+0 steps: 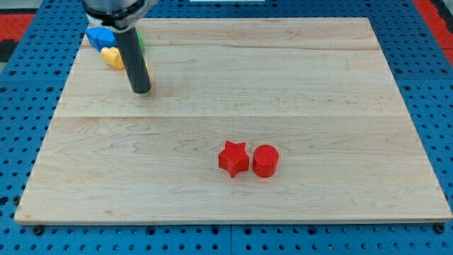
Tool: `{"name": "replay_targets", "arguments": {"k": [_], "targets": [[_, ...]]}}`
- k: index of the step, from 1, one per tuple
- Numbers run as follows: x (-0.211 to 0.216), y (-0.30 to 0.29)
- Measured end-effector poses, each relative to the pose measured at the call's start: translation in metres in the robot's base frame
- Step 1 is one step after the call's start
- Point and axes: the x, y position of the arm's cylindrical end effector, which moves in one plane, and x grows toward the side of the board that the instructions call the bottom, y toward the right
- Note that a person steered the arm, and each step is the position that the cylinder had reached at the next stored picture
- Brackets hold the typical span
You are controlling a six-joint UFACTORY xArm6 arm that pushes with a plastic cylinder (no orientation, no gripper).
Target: Move the red circle along with the red star towards the group of blocks
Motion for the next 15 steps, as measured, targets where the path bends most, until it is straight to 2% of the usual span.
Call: {"name": "replay_targets", "arguments": {"k": [1, 2, 3, 4, 5, 7, 8, 9, 10, 11, 12, 13, 14, 15], "targets": [[-0.030, -0.012], [0.000, 0.094], [0.041, 0.230], [0.124, 0.280], [0.167, 0.271], [0.158, 0.098], [0.158, 0.131], [0.190, 0.159], [0.214, 0.097], [0.178, 0.084], [0.107, 0.063], [0.101, 0.077], [0.156, 0.146], [0.239, 0.098]]}}
